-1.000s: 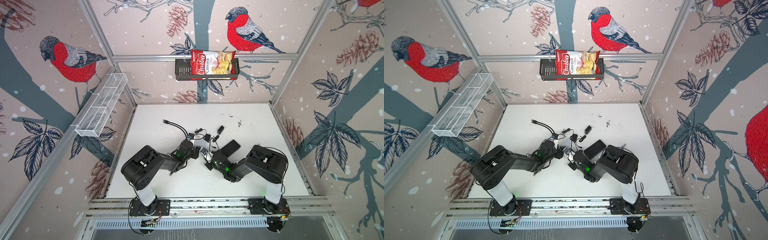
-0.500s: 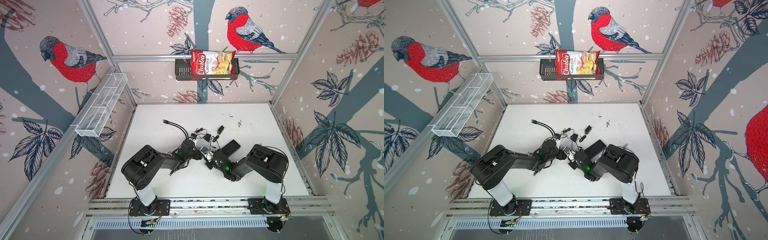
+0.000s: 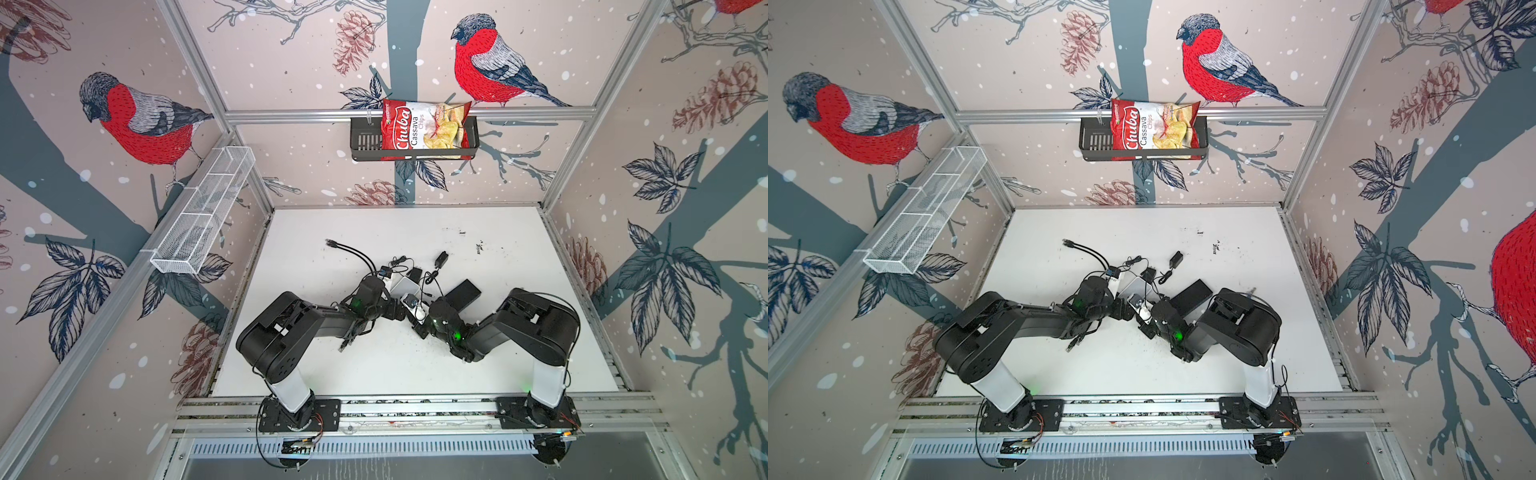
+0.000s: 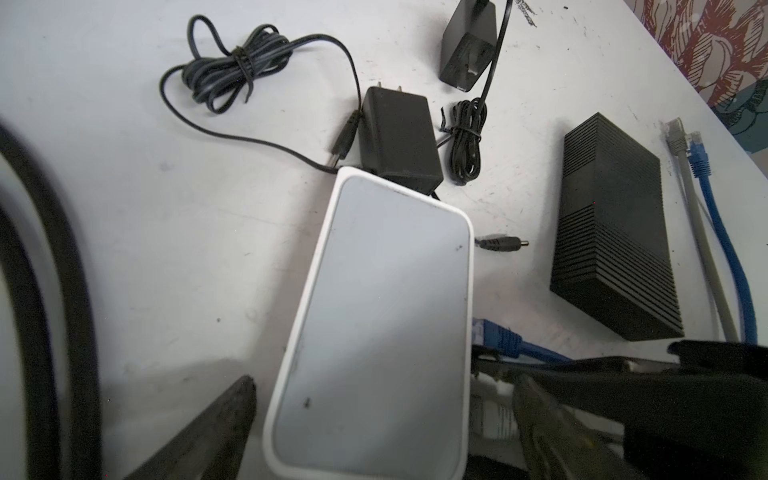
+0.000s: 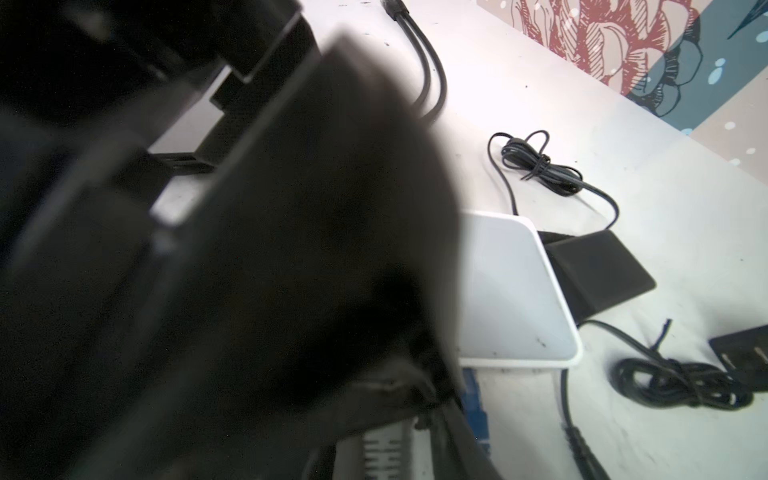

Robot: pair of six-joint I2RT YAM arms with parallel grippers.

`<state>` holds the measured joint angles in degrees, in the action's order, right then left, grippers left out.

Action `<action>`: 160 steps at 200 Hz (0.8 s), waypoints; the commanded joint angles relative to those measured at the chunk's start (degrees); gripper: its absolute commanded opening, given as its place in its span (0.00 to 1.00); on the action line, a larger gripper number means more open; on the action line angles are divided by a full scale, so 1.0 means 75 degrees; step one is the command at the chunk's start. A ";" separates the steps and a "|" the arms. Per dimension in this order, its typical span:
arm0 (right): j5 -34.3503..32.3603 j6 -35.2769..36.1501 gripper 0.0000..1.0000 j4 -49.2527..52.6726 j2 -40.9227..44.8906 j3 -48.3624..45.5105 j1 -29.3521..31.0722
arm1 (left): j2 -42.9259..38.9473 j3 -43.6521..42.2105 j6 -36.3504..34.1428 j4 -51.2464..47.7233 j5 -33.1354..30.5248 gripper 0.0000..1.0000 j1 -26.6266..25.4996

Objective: Insert the plug into the switch port
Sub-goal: 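Open the right gripper and lift off the plug while the left gripper rises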

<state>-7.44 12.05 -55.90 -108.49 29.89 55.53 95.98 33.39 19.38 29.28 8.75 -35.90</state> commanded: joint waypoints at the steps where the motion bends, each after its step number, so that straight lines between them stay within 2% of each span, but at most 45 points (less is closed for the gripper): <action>1: 0.0068 0.0128 0.37 0.0070 0.0137 -0.0036 -0.0023 | -0.0063 -0.0025 0.0200 -0.0981 -0.0091 0.96 0.0099; 46: 0.0211 0.0239 0.42 0.0200 0.0474 -0.0147 -0.0106 | -0.0235 0.0148 0.0178 -0.1077 -0.0282 0.96 0.0272; 100: 0.0871 0.0461 0.43 0.0747 0.1116 -0.0030 -0.0200 | -0.0659 0.0514 0.0069 -0.1127 -0.0508 0.96 0.0326; 160: 0.0720 0.0210 0.44 0.1670 0.2119 0.0259 -0.0498 | -0.1602 0.0334 0.0498 -0.1216 -0.1611 0.96 0.0431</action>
<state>-2.07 14.98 -46.96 -95.13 30.52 52.58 86.61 36.82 21.17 20.62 1.98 -32.80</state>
